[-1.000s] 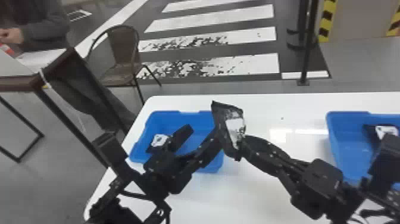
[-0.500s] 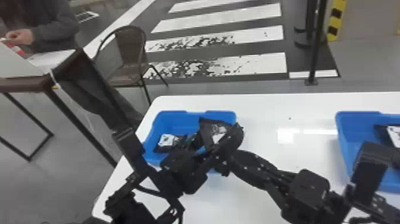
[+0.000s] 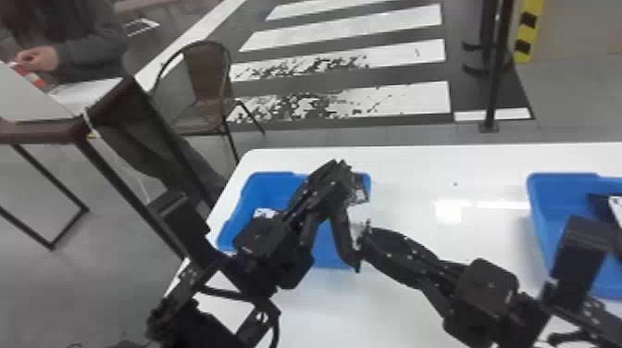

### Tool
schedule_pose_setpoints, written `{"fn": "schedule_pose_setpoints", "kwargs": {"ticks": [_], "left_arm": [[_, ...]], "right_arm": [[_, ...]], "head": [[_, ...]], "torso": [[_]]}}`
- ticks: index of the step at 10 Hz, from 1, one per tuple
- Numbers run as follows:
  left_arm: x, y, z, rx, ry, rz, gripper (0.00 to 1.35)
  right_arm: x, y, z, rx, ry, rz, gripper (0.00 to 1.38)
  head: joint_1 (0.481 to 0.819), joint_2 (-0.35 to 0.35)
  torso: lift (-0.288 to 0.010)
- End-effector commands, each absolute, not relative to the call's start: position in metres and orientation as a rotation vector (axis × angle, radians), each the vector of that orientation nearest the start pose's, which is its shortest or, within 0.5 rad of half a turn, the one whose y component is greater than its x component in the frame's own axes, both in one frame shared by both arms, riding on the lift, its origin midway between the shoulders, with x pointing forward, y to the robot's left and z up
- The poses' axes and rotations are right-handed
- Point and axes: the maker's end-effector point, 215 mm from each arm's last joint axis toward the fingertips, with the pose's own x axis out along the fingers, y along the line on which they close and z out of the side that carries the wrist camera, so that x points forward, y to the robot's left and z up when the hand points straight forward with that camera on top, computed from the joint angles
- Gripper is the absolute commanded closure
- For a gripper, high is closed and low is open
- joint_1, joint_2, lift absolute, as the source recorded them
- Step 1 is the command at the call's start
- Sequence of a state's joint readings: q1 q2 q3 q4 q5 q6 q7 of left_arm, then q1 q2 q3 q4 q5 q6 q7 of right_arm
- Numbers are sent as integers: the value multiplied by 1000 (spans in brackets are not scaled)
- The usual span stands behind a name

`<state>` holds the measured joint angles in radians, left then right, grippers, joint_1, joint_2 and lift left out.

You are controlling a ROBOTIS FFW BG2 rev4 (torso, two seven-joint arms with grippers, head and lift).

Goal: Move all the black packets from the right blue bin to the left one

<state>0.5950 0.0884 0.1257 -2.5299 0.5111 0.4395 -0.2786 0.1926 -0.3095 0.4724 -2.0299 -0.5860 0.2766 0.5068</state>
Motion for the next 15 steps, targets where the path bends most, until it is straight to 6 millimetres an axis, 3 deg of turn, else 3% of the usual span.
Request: {"fn": "schedule_pose_setpoints", "kwargs": {"ticks": [1,6,10,11,12,13,15], "left_arm": [[398,159,-203,-343,6,-429,1227],[392,155,-188,-361,-32,-435,1228],[393,171,-174,-351,-92,-380,1228],[398,190,-175,-275,-108,-328,1228],[406,215,-178,-178,-131,-259,1228],[416,235,-189,-110,-137,-207,1228],[445,270,-216,8,-142,-121,1228]], "right_arm": [[373,69,-288,409,140,1108,1081],[414,55,-277,400,64,1037,1081],[427,44,-269,448,10,999,1029],[435,22,-274,480,-6,945,822],[444,-6,-277,480,-16,885,406],[448,-30,-280,479,-21,832,148],[450,-60,-281,484,-32,767,162]], "head": [[695,350],[695,300],[695,292],[695,290],[695,288],[695,280],[695,265]], "torso": [[-140],[-140],[-140],[-140],[-140],[-140],[-140]]}}
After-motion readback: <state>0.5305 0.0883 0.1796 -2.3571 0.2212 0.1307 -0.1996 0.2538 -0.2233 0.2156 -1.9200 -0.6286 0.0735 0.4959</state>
